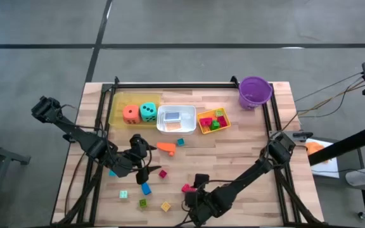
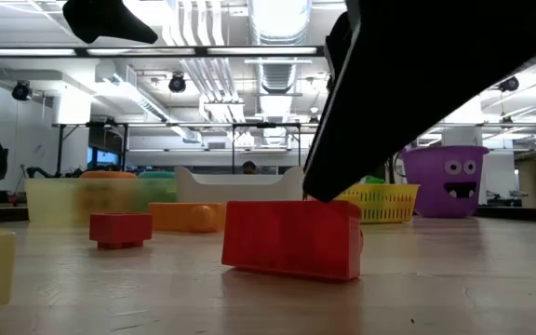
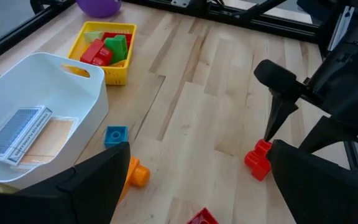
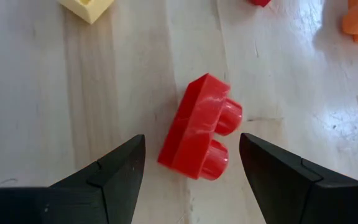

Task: Pick & Place Toys
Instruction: Put the red game piece into the yellow bin

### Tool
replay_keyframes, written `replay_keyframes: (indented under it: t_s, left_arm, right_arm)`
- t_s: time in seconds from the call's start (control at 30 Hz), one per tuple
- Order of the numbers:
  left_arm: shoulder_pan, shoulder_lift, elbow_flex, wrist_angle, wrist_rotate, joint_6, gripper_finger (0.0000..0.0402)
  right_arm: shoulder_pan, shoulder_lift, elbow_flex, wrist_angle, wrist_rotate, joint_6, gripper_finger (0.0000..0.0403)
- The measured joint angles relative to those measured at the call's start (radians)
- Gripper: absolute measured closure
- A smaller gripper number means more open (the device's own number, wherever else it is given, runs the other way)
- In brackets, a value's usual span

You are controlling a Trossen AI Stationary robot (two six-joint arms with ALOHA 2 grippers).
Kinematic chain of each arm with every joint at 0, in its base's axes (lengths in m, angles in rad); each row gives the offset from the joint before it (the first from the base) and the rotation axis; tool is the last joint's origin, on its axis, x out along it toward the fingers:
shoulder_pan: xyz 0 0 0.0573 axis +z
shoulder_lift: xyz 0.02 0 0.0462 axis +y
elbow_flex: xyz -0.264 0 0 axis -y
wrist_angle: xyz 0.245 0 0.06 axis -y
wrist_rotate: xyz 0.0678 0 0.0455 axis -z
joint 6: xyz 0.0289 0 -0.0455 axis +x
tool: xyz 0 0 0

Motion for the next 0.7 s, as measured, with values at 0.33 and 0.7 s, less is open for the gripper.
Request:
replay_keyframes:
  t_s: [0.33, 0.7]
  left_arm:
    - [0.000, 0.000, 0.000, -0.001, 0.000, -0.003, 0.0022]
    - [0.000, 0.000, 0.000, -0.001, 0.000, -0.011, 0.0022]
  right_arm:
    - [-0.035, 0.004, -0.011, 0.002, -0.008, -0.030, 0.0145]
    - [-0.036, 0.006, -0.049, -0.001, -0.035, -0.027, 0.0145]
